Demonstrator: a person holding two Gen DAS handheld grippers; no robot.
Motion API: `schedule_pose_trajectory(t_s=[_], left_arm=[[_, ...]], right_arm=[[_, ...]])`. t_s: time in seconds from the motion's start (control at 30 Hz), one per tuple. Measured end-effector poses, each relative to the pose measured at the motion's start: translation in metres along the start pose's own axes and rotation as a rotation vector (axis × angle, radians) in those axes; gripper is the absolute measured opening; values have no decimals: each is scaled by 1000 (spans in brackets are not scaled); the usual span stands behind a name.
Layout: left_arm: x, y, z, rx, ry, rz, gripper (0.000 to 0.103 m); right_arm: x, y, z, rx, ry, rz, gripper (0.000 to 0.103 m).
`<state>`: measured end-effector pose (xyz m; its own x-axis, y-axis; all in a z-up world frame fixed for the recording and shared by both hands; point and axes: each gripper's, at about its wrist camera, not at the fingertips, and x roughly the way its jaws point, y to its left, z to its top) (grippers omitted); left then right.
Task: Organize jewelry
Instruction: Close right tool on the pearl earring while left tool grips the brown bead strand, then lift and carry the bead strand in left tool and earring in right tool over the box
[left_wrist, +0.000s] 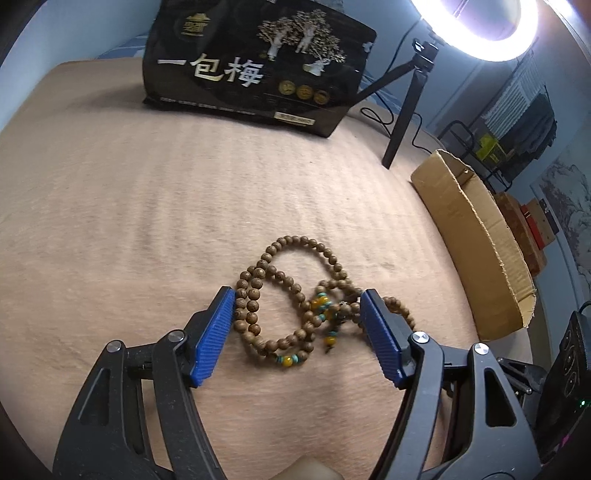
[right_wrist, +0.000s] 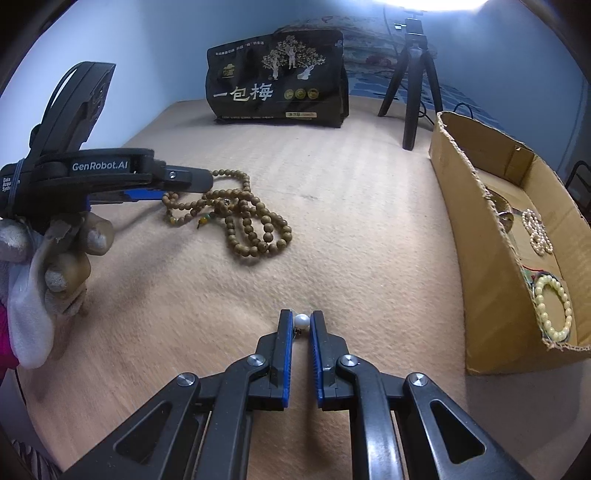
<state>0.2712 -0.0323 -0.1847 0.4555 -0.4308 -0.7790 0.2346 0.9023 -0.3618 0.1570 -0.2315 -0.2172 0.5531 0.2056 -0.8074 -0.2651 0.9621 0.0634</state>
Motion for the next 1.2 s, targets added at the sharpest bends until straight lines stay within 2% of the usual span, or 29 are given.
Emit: schedule_pose_trajectory(t_s=[0.1,0.17,0.63,0.7,0.8,0.87,1.0,1.2], left_arm=[[1,-11,0,18,-1,7,77],[3,-21,0,48,-6,38,80],[36,-61,-17,215,1,242,79],[41,-65,-20,244,-7,270,74],[41,-67,-21,261,-13,264,63],[41,-68,-20,263,-18,265,44],[39,-68,-18,255,-27,254,19],[33,-66,-16,235,-33,238,15]], right_arm=[[-2,-3,-2,7,0,6,7],[-3,-4,-2,9,-1,10,7],[-3,-5,-3,10,-4,16,7],[-3,-5,-3,6,-4,14,7],[-3,-4,-3,3,-4,13,7],[-3,-4,-3,2,-4,13,7],[-3,-4,-3,-2,-4,11,7],[-3,-4,-2,1,-7,19,7]])
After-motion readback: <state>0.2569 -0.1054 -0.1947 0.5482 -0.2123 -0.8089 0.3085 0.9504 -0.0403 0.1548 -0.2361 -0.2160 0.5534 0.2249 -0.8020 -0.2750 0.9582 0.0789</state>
